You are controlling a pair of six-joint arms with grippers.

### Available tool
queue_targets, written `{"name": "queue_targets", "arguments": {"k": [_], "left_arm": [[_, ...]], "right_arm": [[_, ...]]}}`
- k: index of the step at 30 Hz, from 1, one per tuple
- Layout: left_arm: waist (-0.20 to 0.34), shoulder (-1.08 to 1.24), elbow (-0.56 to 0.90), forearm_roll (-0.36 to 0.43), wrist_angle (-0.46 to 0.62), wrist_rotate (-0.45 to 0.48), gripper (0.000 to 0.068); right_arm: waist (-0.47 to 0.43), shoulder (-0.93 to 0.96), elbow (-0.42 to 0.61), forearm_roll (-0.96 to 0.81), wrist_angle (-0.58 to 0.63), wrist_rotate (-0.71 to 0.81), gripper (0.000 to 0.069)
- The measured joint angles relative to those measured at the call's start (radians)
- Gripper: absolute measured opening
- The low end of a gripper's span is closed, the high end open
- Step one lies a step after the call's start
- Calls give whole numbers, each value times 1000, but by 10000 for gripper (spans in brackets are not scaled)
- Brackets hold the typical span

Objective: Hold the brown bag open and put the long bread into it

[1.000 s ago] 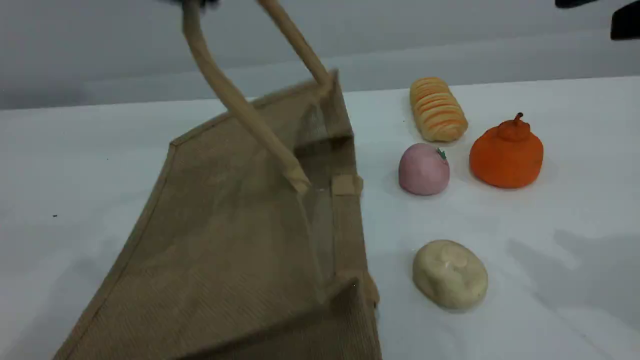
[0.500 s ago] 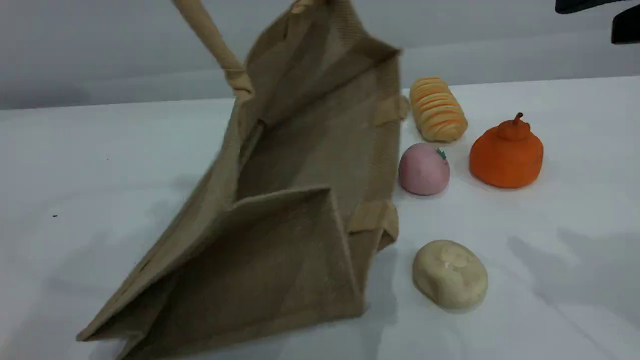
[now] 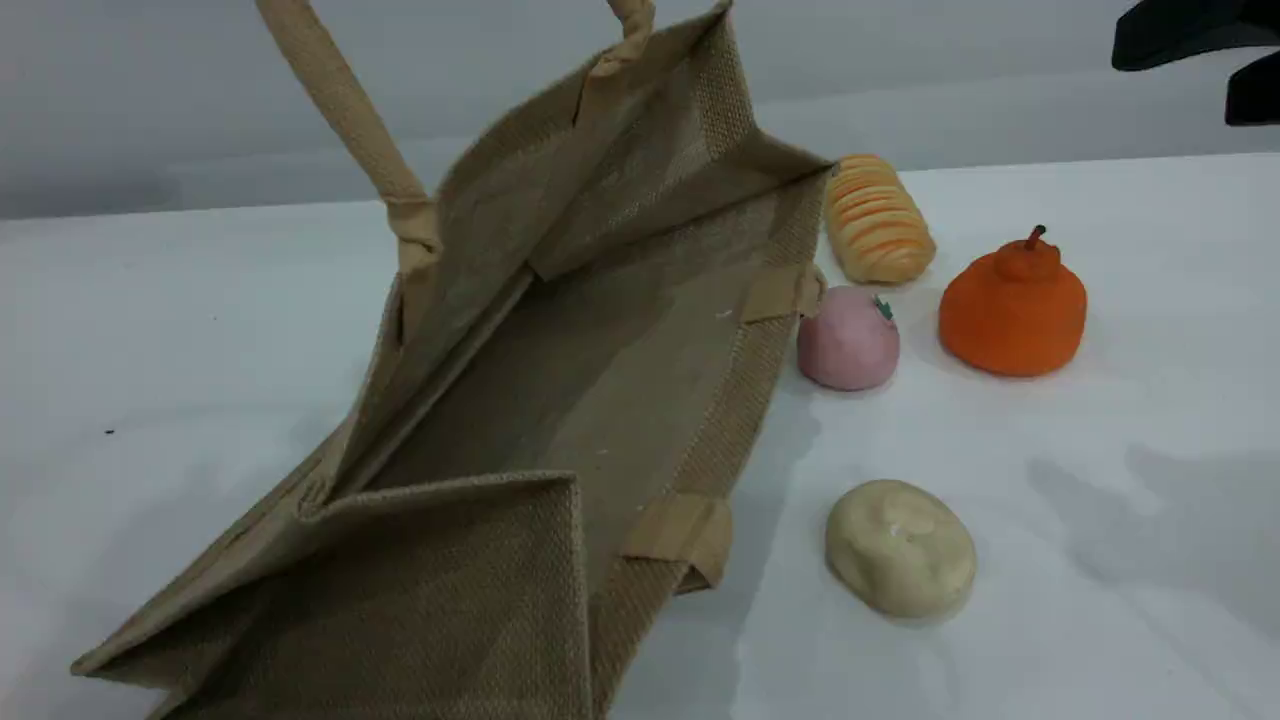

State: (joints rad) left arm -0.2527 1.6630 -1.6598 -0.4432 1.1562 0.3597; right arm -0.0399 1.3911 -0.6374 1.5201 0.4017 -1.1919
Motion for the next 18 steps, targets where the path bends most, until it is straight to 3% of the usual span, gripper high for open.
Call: {"name": "queue_targets", "arguments": {"k": [18], "left_arm": [[0, -1, 0, -1, 44, 26, 90]], "right_arm": [[0, 0, 0, 30, 0, -43, 506]]}}
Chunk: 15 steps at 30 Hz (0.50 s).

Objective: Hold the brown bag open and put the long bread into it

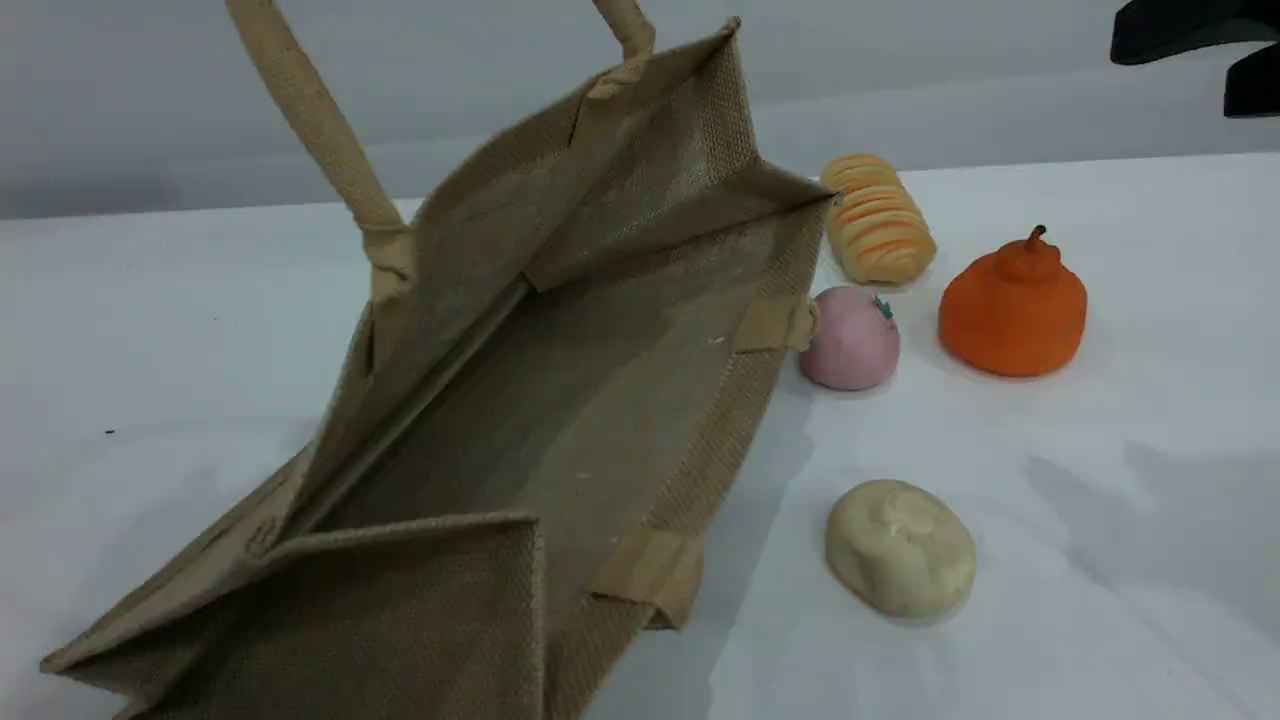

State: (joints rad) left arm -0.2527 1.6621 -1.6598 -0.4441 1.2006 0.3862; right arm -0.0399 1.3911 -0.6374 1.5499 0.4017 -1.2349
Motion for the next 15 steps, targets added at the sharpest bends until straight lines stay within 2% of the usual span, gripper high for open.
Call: {"name": "queue_targets", "arguments": {"k": [6, 11, 15], "left_arm": [[0, 0, 0, 0, 23, 44, 90], [0, -2, 0, 0, 23, 53, 90], [0, -8, -15, -1, 23, 56, 90]], "right_arm": [[0, 29, -28, 70, -31, -93, 506], [0, 120, -120, 187, -29, -182, 506], [0, 219, -205, 196, -21, -228, 506]]}}
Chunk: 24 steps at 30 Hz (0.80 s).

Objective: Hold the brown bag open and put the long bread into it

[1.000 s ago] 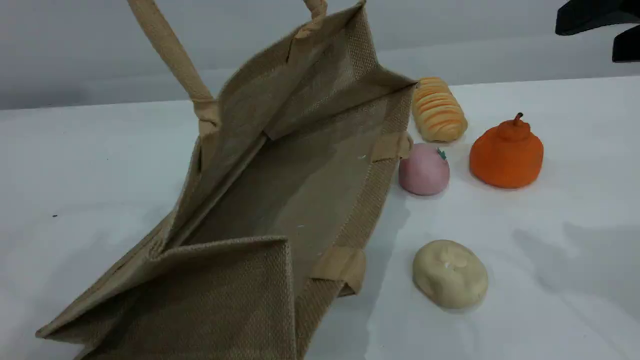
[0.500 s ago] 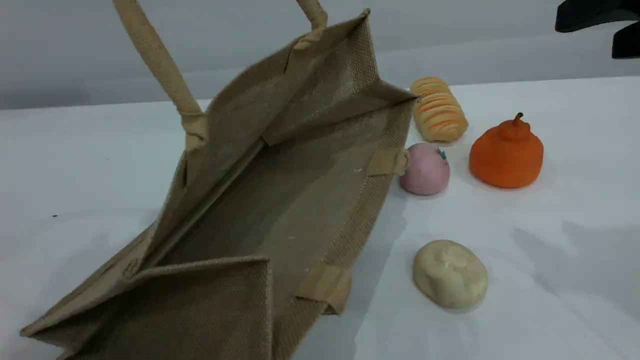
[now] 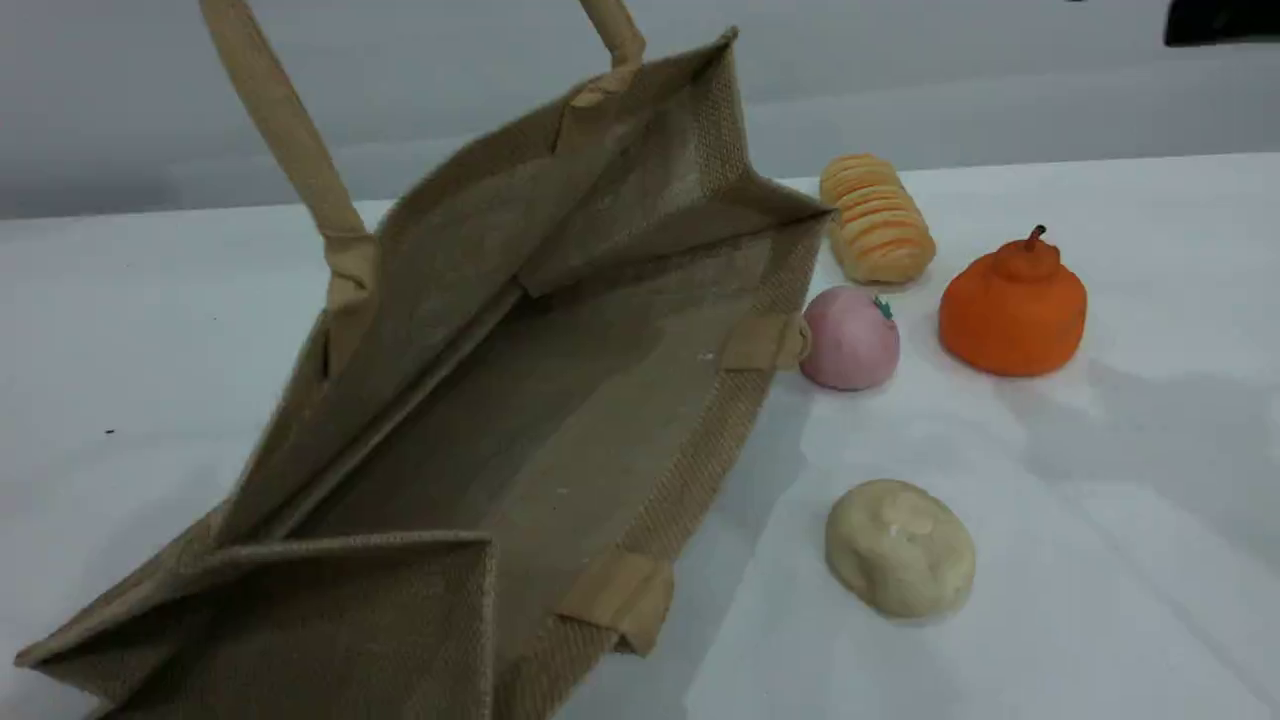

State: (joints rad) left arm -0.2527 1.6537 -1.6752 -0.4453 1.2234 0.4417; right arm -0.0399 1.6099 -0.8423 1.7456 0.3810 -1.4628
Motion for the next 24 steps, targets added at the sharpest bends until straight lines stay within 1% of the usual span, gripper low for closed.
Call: {"name": "queue_targets", "arguments": {"k": [3, 6, 8, 20, 24], "left_arm": [[0, 0, -26, -10, -2, 0, 90], [0, -1, -26, -46, 0, 0, 90], [0, -1, -26, -47, 0, 0, 90], [0, -1, -26, -52, -1, 2, 90], [0, -1, -26, -52, -2, 2, 90]], "right_arm": [[0, 80, -68, 0, 1, -8, 506], [0, 163, -134, -1, 35, -23, 506], [0, 215, -178, -1, 48, -32, 506], [1, 477, -436, -1, 39, -41, 506], [31, 532, -503, -6, 39, -41, 506]]}}
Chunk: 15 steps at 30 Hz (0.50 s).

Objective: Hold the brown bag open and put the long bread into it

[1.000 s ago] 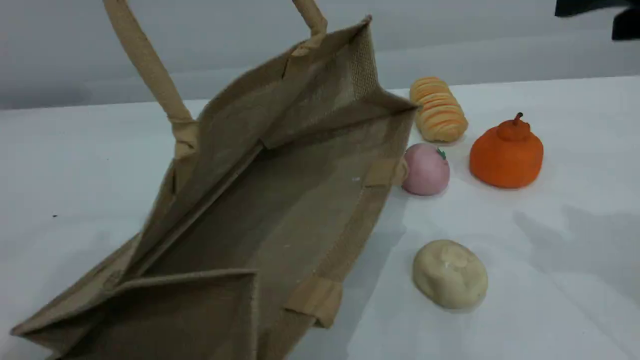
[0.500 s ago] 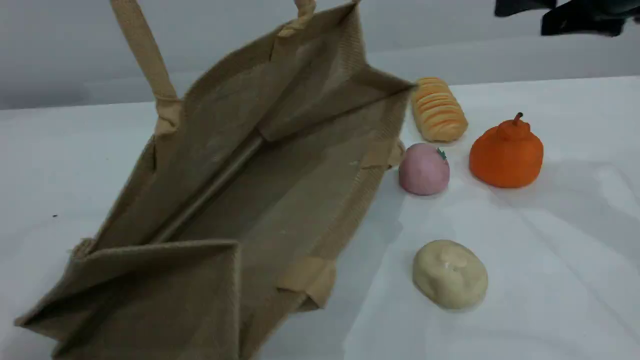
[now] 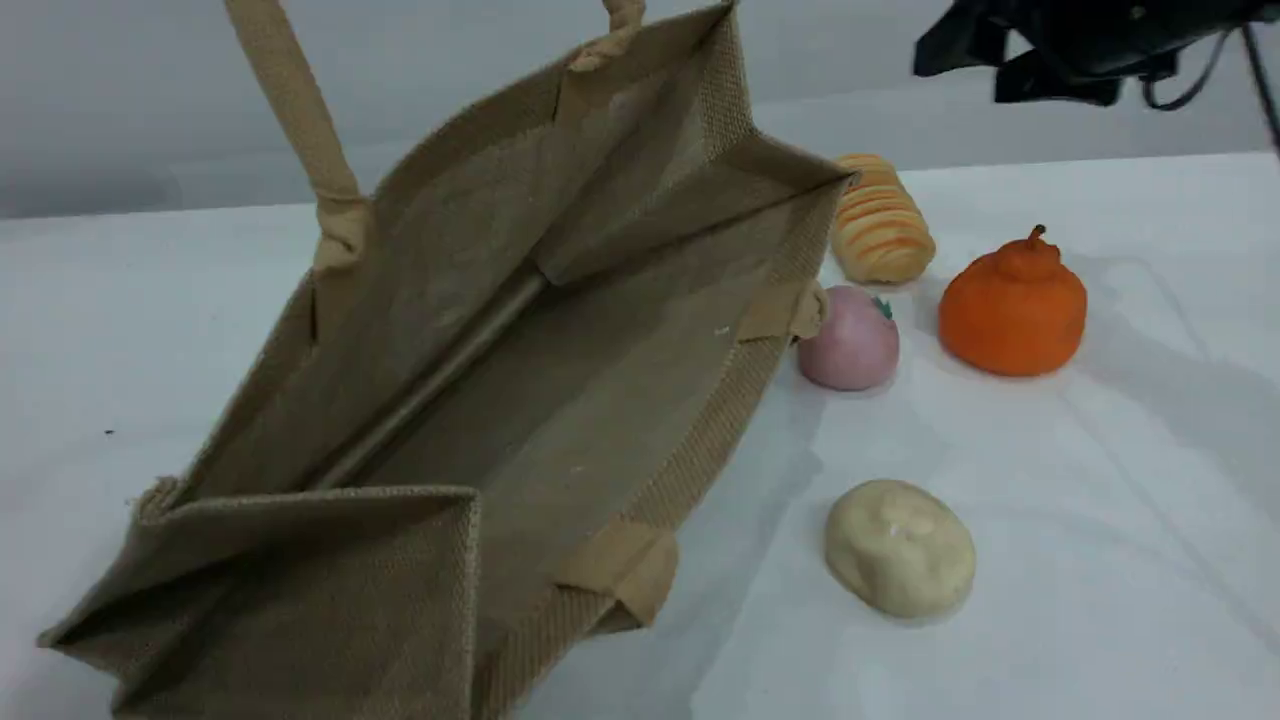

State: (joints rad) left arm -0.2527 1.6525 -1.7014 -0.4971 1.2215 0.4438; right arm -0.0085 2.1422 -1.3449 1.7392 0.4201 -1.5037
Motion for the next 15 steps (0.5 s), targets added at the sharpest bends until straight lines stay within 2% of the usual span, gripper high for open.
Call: {"name": "queue_targets", "arguments": {"k": [2, 7, 10, 15], "left_arm": [[0, 0, 0, 0, 0, -1, 90], [0, 0, 0, -1, 0, -9, 90], [0, 0, 0, -1, 0, -10, 90], [0, 0, 0, -1, 0, -13, 90]], "right_arm": [[23, 23, -25, -35, -10, 0, 506], [87, 86, -80, -124, -129, -8, 506], [93, 125, -111, -123, -180, -8, 506], [98, 203, -179, -123, -185, -34, 506]]}}
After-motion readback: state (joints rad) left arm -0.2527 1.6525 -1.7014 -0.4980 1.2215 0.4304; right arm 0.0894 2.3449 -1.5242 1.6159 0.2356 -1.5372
